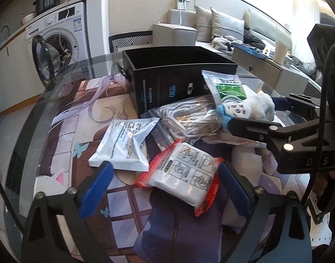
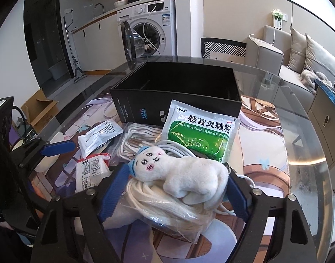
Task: Organize soft objects
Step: 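Lower the right gripper onto the white plush toy and close it, then lift the plush toy with the right gripper while the left gripper grasps the red-edged white packet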
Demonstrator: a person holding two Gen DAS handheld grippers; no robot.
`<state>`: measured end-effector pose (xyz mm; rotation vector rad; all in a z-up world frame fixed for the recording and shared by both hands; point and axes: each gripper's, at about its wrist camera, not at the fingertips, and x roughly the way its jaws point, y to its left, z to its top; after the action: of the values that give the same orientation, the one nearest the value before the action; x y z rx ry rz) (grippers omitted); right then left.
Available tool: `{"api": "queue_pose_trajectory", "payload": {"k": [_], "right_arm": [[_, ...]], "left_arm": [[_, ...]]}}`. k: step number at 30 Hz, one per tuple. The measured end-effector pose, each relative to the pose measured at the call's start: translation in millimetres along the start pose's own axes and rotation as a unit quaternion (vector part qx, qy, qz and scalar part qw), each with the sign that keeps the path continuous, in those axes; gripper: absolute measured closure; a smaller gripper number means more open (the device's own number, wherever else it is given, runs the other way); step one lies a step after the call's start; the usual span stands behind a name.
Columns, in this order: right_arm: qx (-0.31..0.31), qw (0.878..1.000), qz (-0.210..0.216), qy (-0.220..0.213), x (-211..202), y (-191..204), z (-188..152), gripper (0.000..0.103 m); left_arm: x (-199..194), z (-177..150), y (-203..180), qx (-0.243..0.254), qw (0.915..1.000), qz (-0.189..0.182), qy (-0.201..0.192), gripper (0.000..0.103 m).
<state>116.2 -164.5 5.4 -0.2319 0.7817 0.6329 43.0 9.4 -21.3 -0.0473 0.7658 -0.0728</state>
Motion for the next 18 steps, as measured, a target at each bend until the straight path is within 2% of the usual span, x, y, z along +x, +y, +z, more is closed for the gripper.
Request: {"api": "queue_pose_trajectory", "payload": {"k": [3,4,10,12,14,18], "right_arm": [[0.005,1.000,0.005,-0.003,-4,-3,-3,0.028],[0.006,1.000,0.006,-0.005,-5,-4,-4,0.034],[0.017,1.000,0.018,-0.013,-14,-12,-11,0.054],[0.019,0.999,0.023,-0.015,-16,-14,-13,0.057],[0.016,0.999,0.026,-0.019,-19,-14,-15,0.059],[0.015,0.999,0.035,-0.031,-24,-14,-18,0.063]], "left_arm": [[-1,0,-2,0.005,1.0000,-0.005,-0.002,0.016],[-2,-1,-3,0.007,0.9999,-0.008,-0.003,0.019],[-3,0,-5,0.010,0.9998,-0.018,-0.003,0.029],[-4,0,-6,0.011,0.9997,-0.021,-0.004,0.033],[-4,0,-7,0.011,0.9996,-0.026,-0.005,0.041],[-5,0,-8,0.010,0.9995,-0.030,-0.005,0.045]]}}
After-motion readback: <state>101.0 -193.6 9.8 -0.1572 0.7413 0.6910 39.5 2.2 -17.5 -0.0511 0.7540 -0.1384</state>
